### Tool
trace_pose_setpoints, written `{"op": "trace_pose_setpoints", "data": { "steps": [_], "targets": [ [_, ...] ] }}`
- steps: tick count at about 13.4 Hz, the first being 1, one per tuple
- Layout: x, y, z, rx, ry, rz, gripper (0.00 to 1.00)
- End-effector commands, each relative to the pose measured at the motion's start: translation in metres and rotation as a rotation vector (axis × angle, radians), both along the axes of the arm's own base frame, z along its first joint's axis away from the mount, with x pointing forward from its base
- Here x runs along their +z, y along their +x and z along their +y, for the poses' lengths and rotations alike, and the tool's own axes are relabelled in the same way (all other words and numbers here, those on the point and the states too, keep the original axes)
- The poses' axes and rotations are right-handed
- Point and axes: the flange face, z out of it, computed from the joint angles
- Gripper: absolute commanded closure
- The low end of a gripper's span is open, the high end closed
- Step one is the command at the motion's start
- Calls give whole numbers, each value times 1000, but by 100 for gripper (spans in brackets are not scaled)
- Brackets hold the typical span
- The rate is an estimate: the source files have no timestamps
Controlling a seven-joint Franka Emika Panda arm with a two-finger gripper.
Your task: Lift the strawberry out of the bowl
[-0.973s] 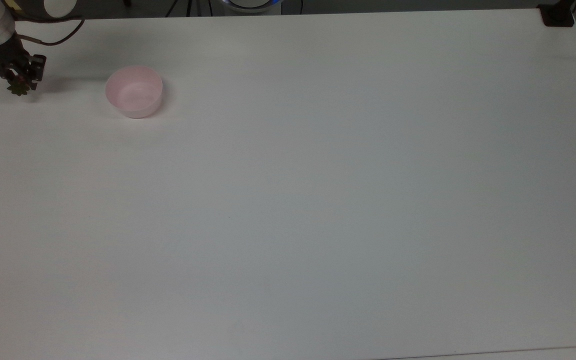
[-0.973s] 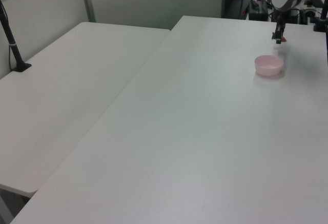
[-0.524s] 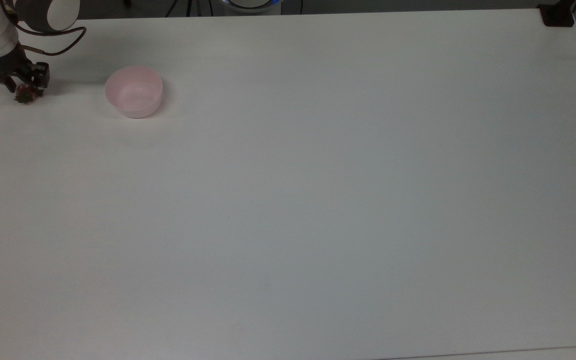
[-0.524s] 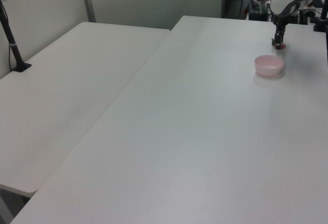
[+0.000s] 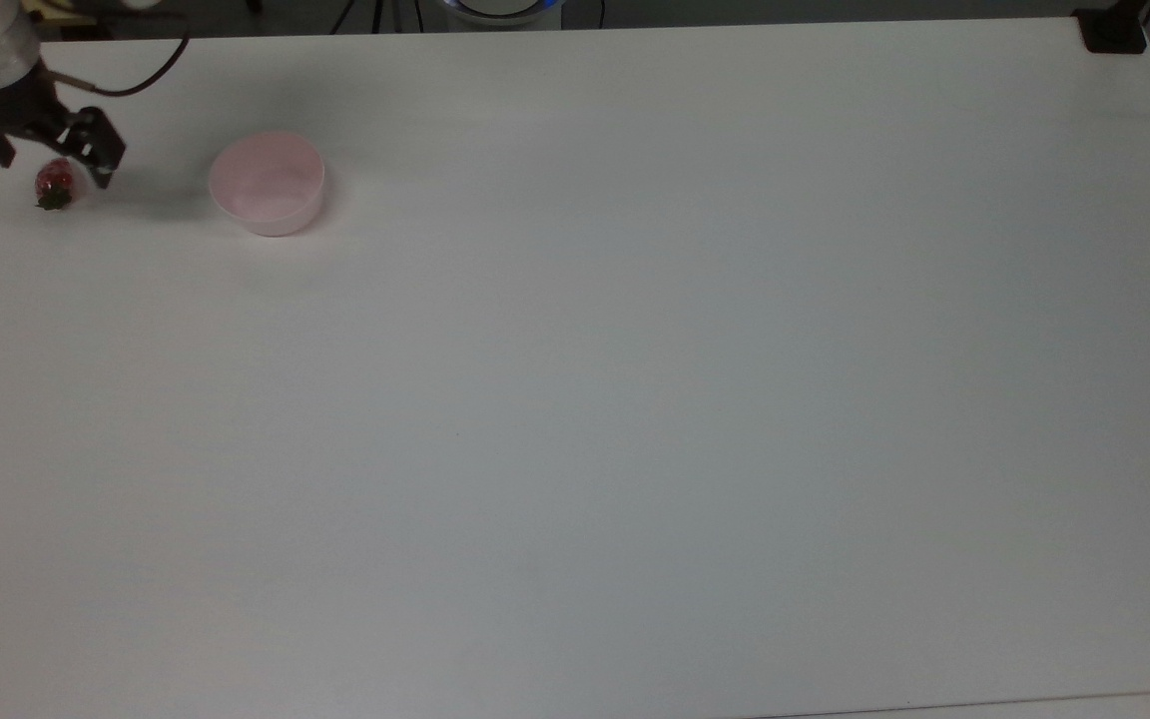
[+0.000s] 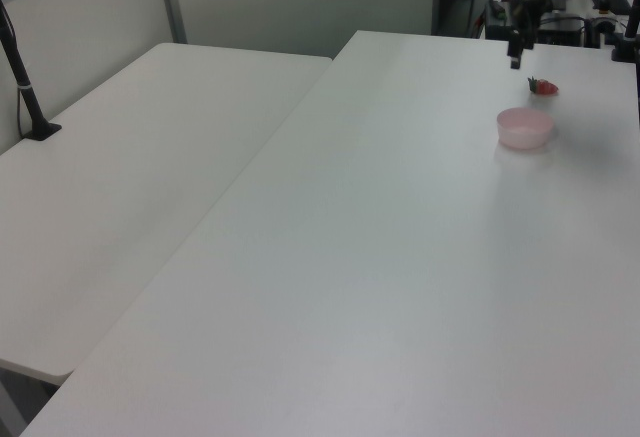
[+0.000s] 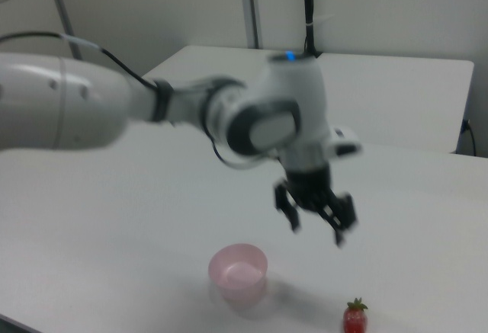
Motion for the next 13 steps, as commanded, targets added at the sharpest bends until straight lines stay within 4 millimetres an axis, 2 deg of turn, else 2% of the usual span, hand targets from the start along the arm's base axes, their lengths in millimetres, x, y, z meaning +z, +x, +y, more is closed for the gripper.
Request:
{"op": "trace_pose_setpoints", "data": {
  "steps": [1, 2, 4, 7, 9, 11, 13],
  "targets": [
    [105, 8, 67, -71, 54, 57, 0],
    [128, 7, 93, -71, 65, 58, 0],
    [179, -9, 139, -75, 114, 13, 0],
    [213, -23, 184, -86, 201, -14, 0],
    [222, -25, 221, -38, 207, -3, 0],
    [213, -12, 249, 16, 203, -4, 0],
    [213, 2, 260, 49, 188, -89, 0]
  ]
}}
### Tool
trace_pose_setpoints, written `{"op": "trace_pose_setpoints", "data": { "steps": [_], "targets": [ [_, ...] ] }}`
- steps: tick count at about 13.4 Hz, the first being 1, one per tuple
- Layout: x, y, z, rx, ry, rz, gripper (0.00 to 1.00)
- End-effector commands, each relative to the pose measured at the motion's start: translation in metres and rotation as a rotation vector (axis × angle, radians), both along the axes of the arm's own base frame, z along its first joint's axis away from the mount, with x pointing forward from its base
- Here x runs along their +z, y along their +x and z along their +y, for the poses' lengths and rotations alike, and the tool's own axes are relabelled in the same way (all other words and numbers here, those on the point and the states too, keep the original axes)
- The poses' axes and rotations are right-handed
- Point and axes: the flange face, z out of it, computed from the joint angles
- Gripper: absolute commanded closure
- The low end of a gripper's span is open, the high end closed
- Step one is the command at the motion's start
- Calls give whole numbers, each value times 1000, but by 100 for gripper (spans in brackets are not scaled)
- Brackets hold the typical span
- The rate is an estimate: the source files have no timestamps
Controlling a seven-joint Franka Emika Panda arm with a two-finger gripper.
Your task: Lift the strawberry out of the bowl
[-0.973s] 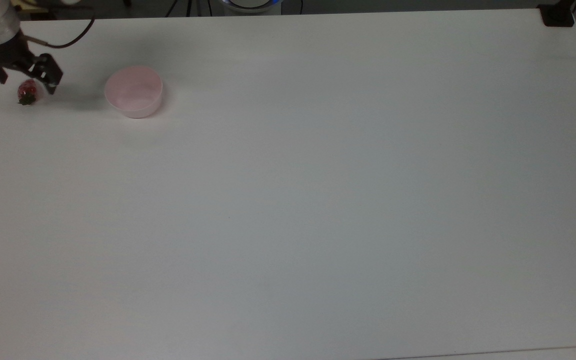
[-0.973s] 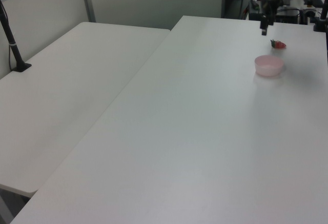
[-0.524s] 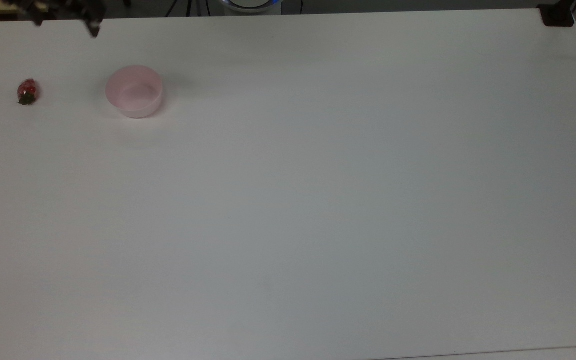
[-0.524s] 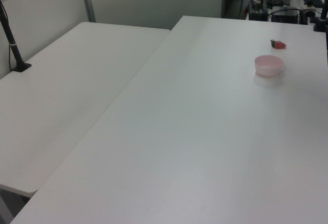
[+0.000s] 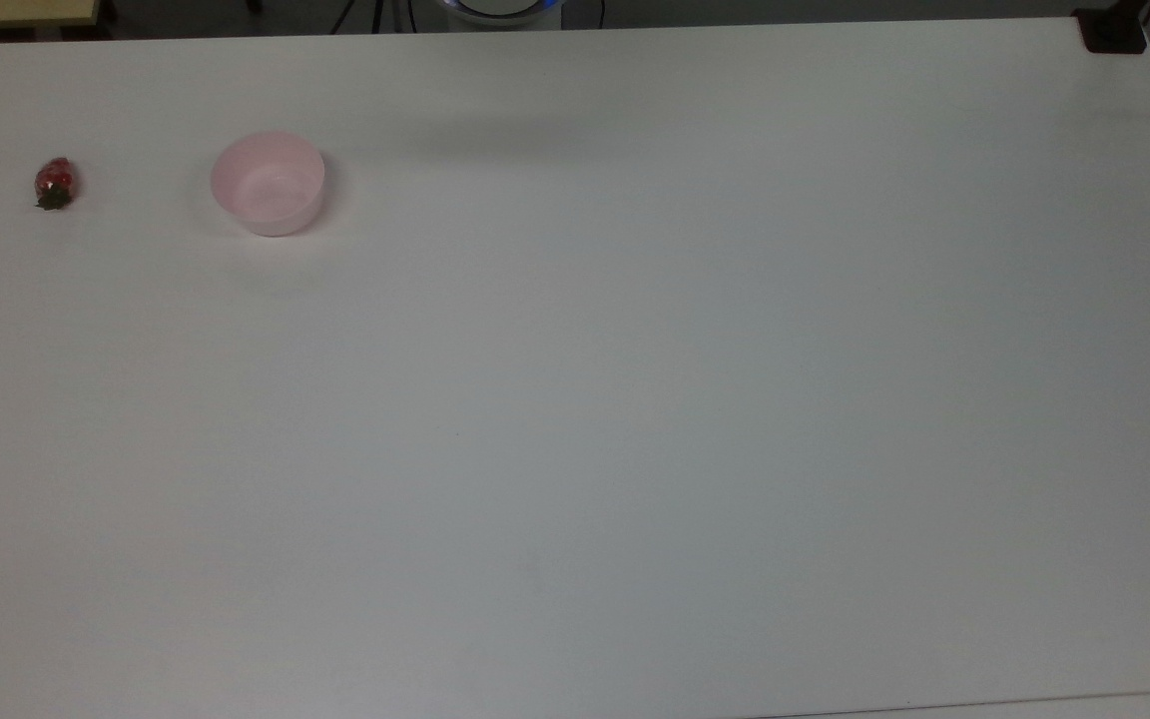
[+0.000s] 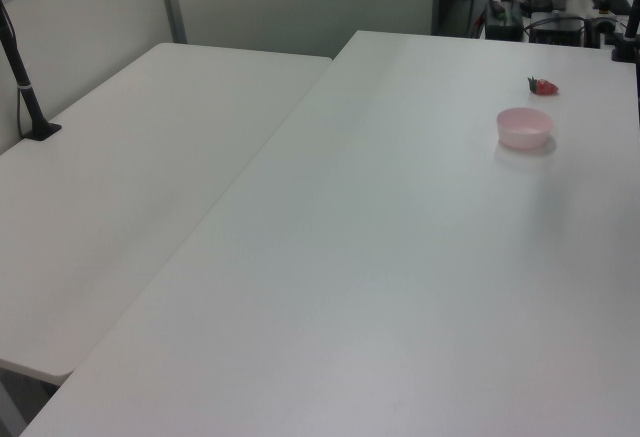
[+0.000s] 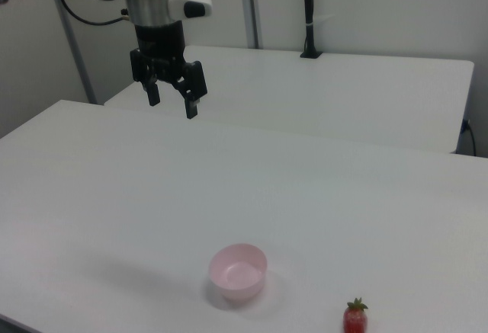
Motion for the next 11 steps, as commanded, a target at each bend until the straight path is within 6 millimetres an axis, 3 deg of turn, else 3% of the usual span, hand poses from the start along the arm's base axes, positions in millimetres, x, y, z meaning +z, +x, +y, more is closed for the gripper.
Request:
{"op": "trace_pose_setpoints", "data": {
  "steps": [1, 9, 11],
  "targets": [
    [-10, 18, 29, 49, 0, -92, 0],
    [-34, 36, 92, 141, -1, -120, 0],
    [-35, 36, 93, 147, -1, -120, 0]
  ]
}}
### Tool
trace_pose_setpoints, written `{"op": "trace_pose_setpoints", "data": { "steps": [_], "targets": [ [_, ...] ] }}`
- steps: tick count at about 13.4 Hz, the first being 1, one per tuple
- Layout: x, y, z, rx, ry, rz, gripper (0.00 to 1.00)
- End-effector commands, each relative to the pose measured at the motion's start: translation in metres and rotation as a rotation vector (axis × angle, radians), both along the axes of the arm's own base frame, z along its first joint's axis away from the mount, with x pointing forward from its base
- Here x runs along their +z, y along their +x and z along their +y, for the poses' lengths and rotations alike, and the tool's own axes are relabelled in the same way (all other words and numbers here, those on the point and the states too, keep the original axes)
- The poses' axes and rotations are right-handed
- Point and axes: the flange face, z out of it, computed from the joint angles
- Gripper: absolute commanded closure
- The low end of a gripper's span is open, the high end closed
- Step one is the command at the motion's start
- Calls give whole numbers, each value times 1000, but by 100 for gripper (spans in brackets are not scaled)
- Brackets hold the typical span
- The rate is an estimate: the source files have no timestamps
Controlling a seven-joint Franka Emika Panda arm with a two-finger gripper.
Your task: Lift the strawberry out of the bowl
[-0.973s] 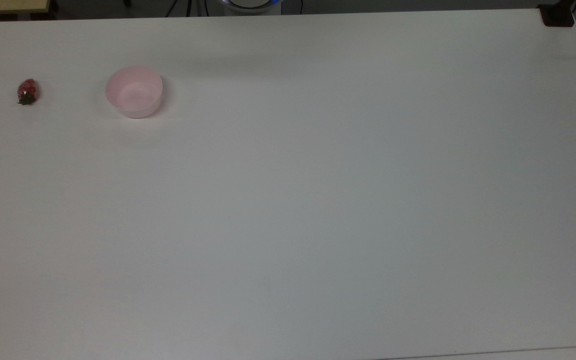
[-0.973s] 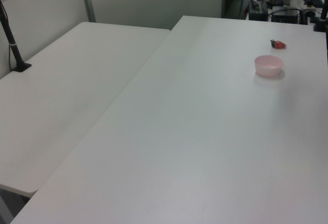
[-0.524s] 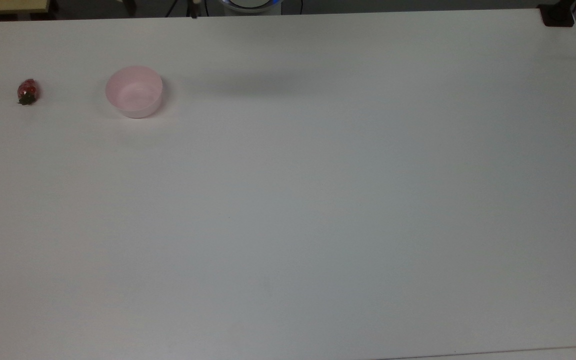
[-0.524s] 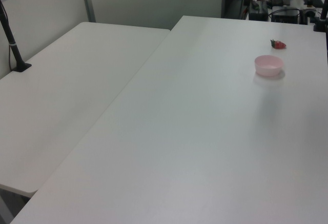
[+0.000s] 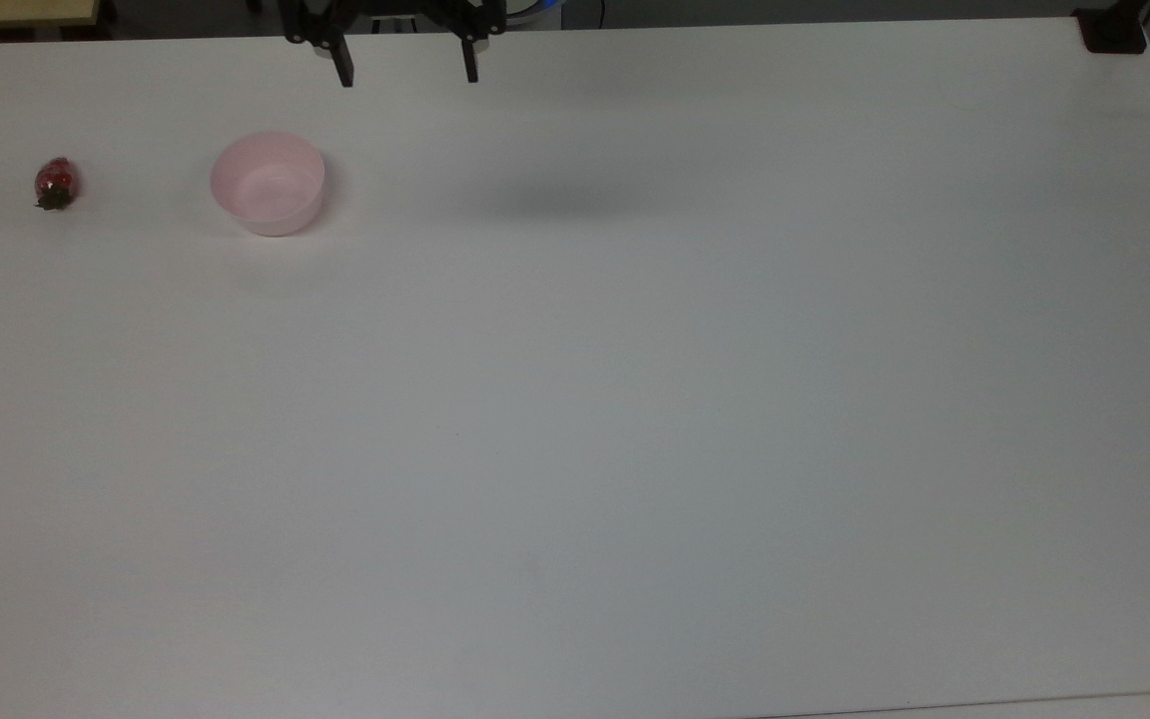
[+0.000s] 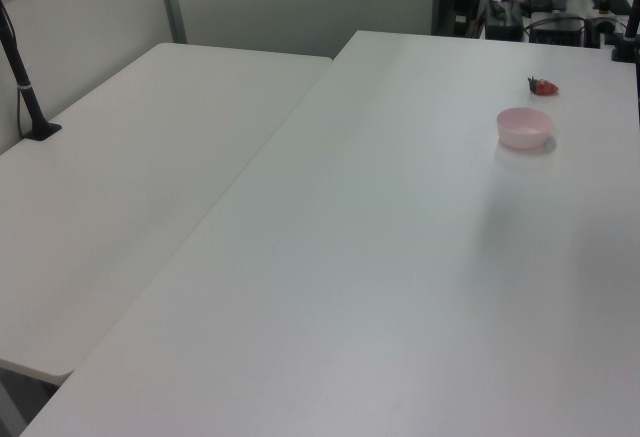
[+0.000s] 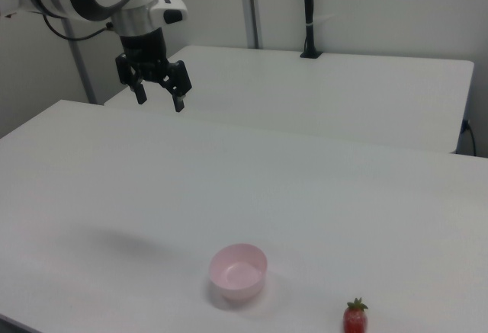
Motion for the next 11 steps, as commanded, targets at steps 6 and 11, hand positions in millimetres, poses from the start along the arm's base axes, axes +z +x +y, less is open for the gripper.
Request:
{"op": "trace_pose_setpoints", "data": {
  "steps": [6, 11],
  "targets": [
    [-1, 0, 2, -14, 12, -16, 0],
    [-1, -1, 2, -12, 13, -15, 0]
  ]
}}
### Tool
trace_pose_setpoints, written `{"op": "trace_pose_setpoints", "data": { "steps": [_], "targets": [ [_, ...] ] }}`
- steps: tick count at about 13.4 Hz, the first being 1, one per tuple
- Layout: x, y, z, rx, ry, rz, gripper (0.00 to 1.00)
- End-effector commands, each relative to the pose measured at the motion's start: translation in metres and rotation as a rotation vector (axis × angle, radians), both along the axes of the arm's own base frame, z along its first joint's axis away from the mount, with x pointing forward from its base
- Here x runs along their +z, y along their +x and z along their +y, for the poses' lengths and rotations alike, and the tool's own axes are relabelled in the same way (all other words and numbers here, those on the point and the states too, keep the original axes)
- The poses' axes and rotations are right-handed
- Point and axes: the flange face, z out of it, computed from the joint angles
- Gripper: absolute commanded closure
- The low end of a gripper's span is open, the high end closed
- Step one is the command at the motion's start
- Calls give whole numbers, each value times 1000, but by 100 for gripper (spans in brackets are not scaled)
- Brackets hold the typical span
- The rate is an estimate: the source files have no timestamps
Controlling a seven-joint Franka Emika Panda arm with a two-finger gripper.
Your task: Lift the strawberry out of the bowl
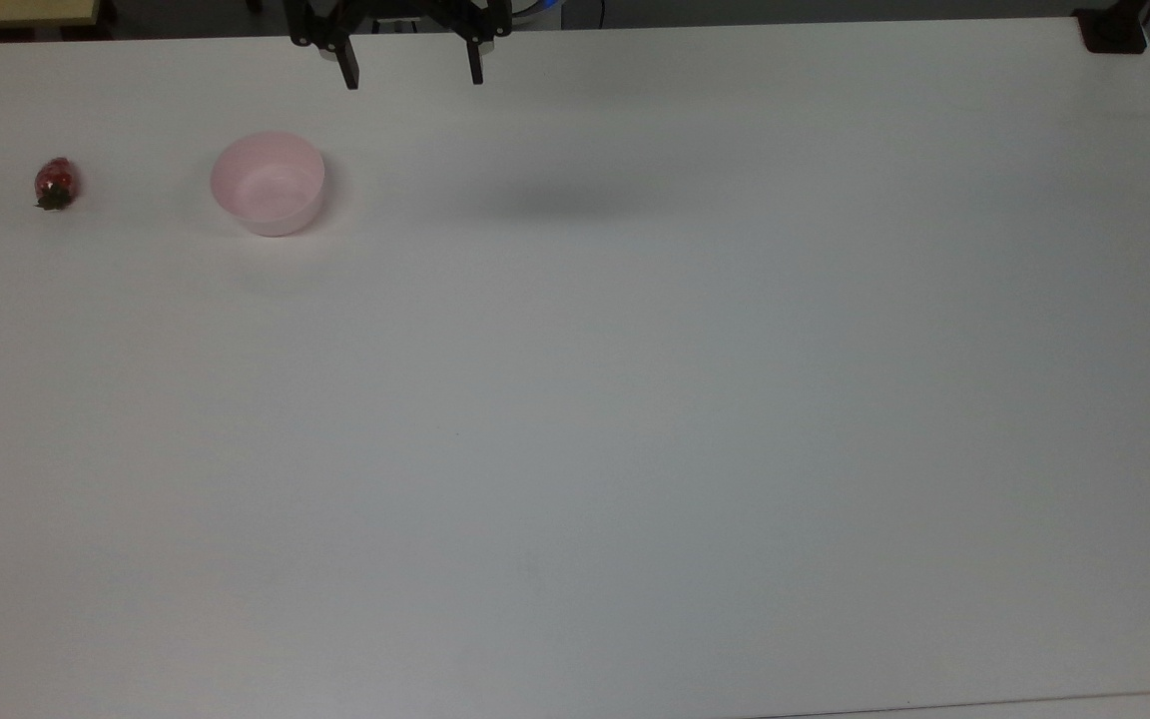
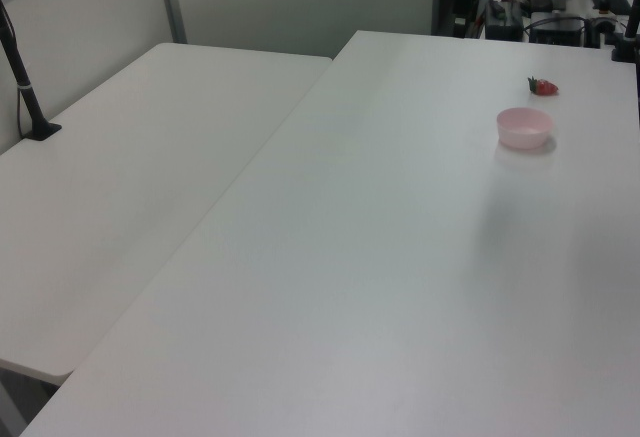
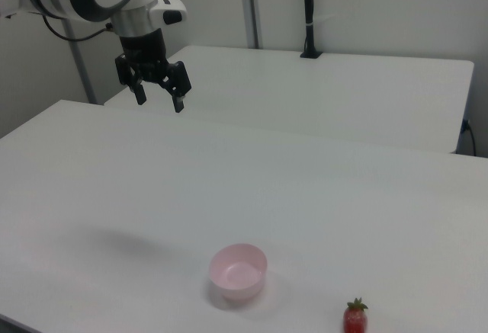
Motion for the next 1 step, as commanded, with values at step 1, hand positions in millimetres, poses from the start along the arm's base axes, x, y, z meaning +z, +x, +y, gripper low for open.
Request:
{"op": "trace_pose_setpoints", "data": {
  "steps": [1],
  "targets": [
    [1, -1, 3, -10, 14, -16, 0]
  ]
}}
